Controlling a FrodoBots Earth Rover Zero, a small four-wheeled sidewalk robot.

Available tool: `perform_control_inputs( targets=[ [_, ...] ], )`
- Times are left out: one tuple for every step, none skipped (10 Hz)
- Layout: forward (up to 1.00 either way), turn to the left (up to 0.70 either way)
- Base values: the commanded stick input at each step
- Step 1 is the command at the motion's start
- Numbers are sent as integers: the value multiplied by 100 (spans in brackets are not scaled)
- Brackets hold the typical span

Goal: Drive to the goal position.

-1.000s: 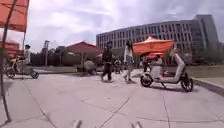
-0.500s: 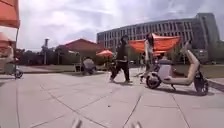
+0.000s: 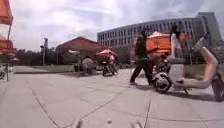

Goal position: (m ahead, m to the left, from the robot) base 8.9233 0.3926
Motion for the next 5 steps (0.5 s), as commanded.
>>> perform_control_inputs(
  targets=[
    [85,-1],
    [85,-1],
    [85,-1],
    [85,-1],
    [85,-1]
  ],
)
